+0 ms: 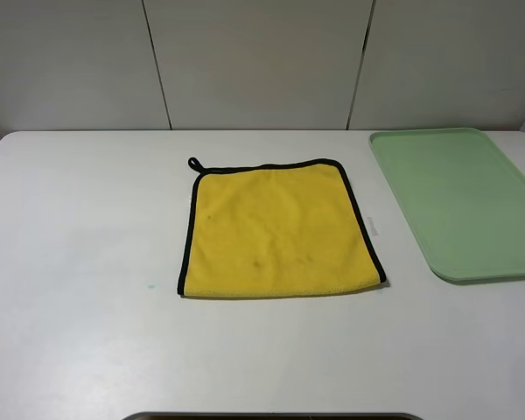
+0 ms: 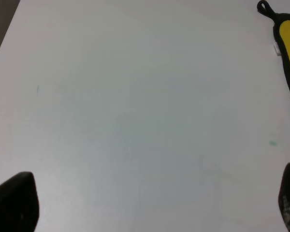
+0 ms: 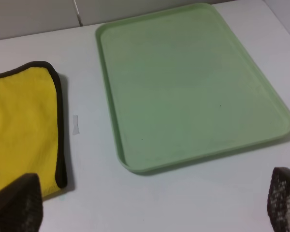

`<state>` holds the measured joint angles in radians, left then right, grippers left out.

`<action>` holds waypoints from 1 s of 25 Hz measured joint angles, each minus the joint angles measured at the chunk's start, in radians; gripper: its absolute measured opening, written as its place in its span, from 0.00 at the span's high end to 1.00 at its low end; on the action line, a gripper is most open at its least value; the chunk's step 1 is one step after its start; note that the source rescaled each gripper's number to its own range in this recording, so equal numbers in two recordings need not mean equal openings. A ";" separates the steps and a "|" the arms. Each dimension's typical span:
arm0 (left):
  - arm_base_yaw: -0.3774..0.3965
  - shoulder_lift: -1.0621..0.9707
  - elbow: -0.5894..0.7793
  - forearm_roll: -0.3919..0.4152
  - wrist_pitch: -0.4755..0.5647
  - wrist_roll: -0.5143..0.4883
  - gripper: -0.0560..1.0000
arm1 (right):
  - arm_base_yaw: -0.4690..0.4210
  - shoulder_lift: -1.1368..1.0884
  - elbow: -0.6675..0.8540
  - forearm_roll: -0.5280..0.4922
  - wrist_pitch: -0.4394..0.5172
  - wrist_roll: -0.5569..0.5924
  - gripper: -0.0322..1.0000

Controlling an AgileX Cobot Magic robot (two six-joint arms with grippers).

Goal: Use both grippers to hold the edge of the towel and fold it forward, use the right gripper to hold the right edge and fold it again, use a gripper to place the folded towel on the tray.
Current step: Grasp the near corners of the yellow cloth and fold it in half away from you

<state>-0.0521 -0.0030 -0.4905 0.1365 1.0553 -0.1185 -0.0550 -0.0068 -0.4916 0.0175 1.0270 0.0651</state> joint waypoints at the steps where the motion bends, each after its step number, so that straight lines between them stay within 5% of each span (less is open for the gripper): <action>1: 0.000 0.000 0.000 0.000 0.000 0.000 0.00 | 0.000 0.000 0.000 0.000 0.000 0.000 0.00; 25: 0.000 0.000 0.000 0.000 0.000 0.000 0.00 | 0.000 0.000 0.000 0.000 0.000 0.000 0.00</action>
<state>-0.0521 -0.0030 -0.4905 0.1365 1.0553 -0.1185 -0.0550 -0.0068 -0.4916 0.0175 1.0270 0.0651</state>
